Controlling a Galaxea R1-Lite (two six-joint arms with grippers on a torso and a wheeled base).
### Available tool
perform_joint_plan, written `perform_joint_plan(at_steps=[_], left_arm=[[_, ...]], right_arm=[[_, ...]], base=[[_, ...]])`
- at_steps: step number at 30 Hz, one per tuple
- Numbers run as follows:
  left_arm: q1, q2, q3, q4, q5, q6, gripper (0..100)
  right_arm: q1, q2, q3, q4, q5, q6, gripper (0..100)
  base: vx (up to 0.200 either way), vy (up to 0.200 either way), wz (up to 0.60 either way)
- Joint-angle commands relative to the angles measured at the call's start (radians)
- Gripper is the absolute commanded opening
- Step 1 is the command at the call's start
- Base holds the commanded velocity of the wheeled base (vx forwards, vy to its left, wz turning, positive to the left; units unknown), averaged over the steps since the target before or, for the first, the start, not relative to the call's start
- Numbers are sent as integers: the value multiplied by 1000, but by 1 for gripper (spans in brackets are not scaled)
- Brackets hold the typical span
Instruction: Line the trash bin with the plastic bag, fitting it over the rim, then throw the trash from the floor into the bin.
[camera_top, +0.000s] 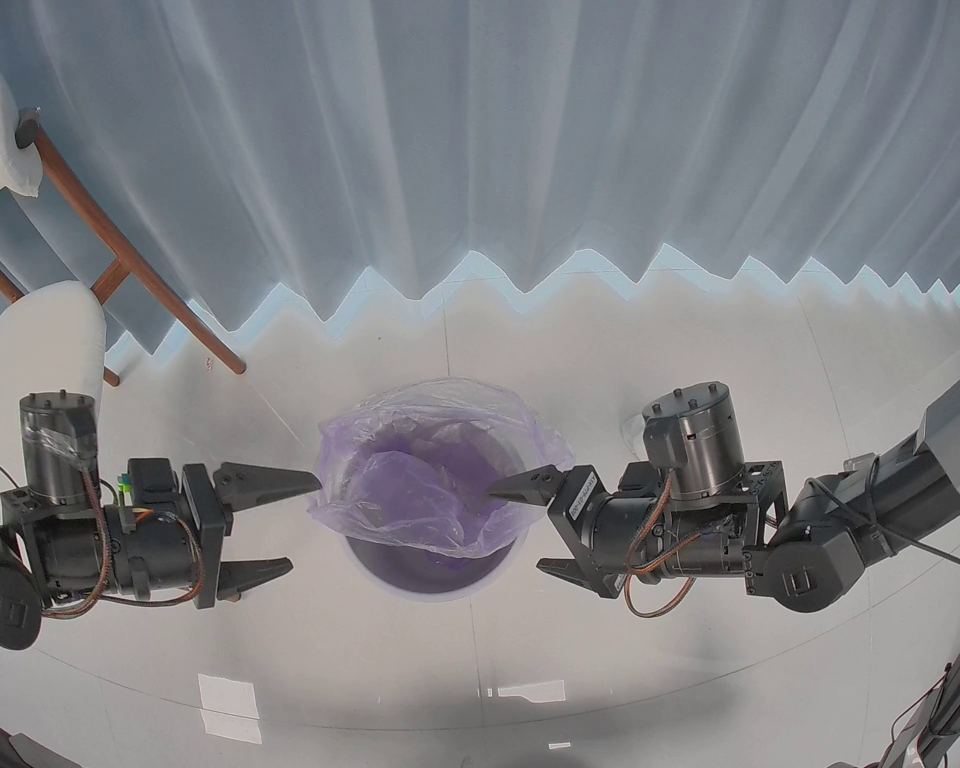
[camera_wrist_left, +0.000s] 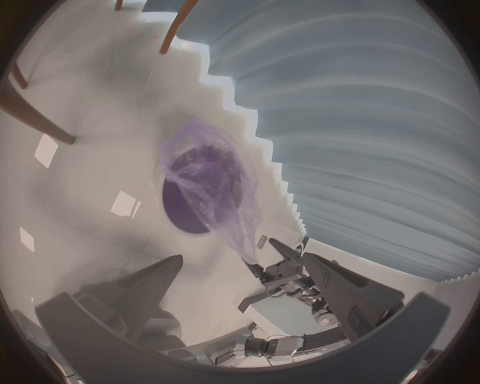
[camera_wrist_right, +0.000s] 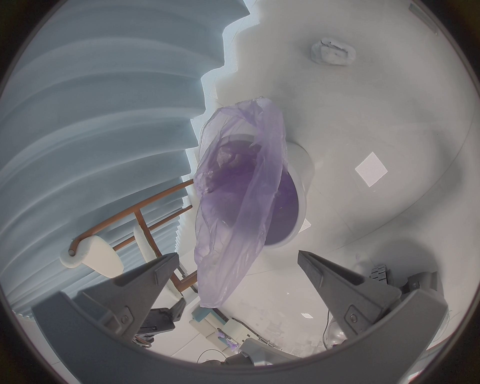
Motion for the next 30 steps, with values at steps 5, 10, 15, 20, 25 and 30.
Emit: perform_joint_plan(at_steps=[5,10,15,20,25,30], left_arm=[[-11,313,-24,-64,5,7,100],[-12,410,-36,-214,10,-10,100],[-3,462,-94,-242,10,-39,100],[-6,491,-123,-248,8,-42,0],[-12,490,-117,-234,7,-31,0],[-21,496,-14,-223,13,133,0]], right_arm=[[-22,45,-11,-8,-26,-43,100],[-23,63,-17,-59,-27,-45,100],[-22,89,-51,-54,-27,-43,0],[-22,105,-51,-57,-26,-43,0],[-13,106,0,-57,-27,-54,0],[-2,117,95,-62,-29,-155,0]], base=[[0,0,0],[0,0,0],[0,0,0],[0,0,0],[0,0,0],[0,0,0]])
